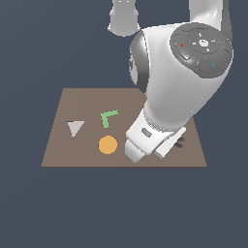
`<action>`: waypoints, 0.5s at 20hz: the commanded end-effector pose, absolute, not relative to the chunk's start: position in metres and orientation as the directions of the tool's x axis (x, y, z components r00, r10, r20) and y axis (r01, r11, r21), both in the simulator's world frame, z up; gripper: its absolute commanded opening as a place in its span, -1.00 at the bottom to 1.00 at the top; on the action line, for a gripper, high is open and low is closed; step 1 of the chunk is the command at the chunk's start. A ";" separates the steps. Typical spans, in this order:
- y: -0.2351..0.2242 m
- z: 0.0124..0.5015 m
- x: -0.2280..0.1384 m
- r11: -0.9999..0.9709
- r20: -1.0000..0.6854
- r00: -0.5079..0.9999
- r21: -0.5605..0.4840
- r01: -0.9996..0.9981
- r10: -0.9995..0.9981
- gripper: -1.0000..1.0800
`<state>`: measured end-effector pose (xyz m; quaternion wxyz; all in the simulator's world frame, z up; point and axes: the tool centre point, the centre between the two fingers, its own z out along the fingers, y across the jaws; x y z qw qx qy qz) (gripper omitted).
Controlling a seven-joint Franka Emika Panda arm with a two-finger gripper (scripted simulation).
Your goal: Insert a designated object into the corresponding slot on a board.
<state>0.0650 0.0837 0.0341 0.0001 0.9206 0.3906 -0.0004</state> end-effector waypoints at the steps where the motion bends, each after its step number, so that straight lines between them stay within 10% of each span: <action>1: 0.090 0.035 0.059 -0.645 0.000 0.645 0.000 0.764 0.764 -1.00; 10: 0.110 0.037 0.020 -0.352 -0.001 0.352 0.001 0.936 0.936 -1.00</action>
